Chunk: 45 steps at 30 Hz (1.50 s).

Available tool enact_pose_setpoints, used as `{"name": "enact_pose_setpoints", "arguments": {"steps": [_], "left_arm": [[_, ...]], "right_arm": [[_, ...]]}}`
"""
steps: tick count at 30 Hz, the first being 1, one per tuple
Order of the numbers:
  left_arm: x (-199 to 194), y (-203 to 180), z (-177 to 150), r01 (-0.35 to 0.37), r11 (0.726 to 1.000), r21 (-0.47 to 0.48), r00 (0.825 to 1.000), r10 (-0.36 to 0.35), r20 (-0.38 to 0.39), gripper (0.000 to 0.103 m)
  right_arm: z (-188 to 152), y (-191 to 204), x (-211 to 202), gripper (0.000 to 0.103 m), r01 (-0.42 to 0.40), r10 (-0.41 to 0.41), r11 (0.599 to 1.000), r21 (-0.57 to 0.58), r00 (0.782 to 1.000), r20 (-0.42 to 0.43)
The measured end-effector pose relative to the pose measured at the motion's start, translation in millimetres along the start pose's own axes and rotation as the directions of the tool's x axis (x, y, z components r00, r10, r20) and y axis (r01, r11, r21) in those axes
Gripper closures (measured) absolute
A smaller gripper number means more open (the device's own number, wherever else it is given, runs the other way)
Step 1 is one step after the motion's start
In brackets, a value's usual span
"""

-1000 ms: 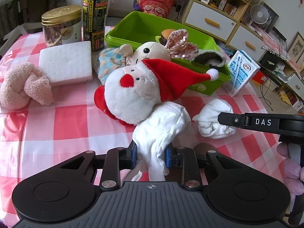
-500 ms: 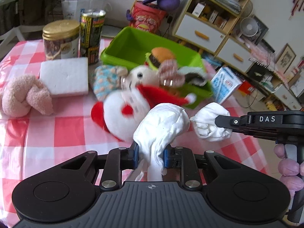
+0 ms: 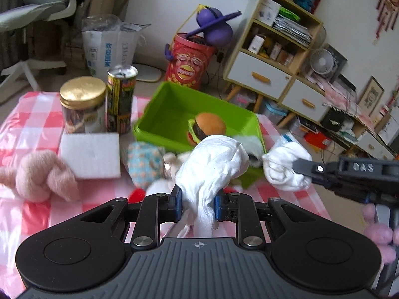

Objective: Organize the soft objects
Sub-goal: 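Carry the white glove with the left tool into the green bin while the right tool carries the cloth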

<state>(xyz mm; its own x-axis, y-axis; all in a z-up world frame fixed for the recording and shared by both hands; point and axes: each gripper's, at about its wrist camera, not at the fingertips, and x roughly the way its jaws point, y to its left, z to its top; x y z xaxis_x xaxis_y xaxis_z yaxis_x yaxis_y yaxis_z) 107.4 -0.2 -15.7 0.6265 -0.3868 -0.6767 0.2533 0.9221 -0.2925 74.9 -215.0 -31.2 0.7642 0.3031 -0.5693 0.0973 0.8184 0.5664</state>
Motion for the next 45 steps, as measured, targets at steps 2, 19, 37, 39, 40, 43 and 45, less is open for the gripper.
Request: {"name": "enact_pose_setpoints", "arguments": {"steps": [2, 19, 37, 39, 40, 43, 45], "left_arm": [[5.6, 1.2, 10.5, -0.019, 1.0, 0.003, 1.0, 0.019, 0.008, 0.08], [121.1, 7.2, 65.4, -0.131, 0.991, -0.008, 0.99, 0.131, -0.048, 0.08], [186.4, 6.3, 72.3, -0.214, 0.973, 0.088, 0.956, 0.227, -0.185, 0.08], [186.6, 4.7, 72.4, -0.219, 0.971, 0.096, 0.955, 0.234, -0.184, 0.078], [185.5, 3.8, 71.9, -0.217, 0.971, 0.102, 0.956, 0.233, -0.18, 0.076], [179.8, 0.9, 72.2, -0.216, 0.97, 0.114, 0.961, 0.231, -0.15, 0.067], [176.5, 1.5, 72.9, -0.213, 0.971, 0.105, 0.963, 0.227, -0.145, 0.061]], "right_arm": [[4.4, 0.4, 3.7, 0.103, -0.019, 0.019, 1.0, 0.011, 1.0, 0.022], [17.5, -15.8, 68.5, 0.103, -0.081, 0.075, 0.995, 0.066, 0.992, 0.097], [14.3, -27.3, 106.0, 0.103, 0.078, -0.078, 0.997, 0.005, 0.996, 0.051], [13.9, -25.9, 105.8, 0.103, 0.08, -0.08, 0.997, 0.0, 0.996, 0.051], [13.8, -25.4, 106.0, 0.103, 0.082, -0.082, 0.997, -0.003, 0.995, 0.05], [14.5, -23.9, 104.6, 0.1, 0.082, -0.081, 0.997, -0.015, 0.996, 0.045], [15.4, -24.0, 102.4, 0.099, 0.081, -0.081, 0.997, -0.015, 0.996, 0.043]]}}
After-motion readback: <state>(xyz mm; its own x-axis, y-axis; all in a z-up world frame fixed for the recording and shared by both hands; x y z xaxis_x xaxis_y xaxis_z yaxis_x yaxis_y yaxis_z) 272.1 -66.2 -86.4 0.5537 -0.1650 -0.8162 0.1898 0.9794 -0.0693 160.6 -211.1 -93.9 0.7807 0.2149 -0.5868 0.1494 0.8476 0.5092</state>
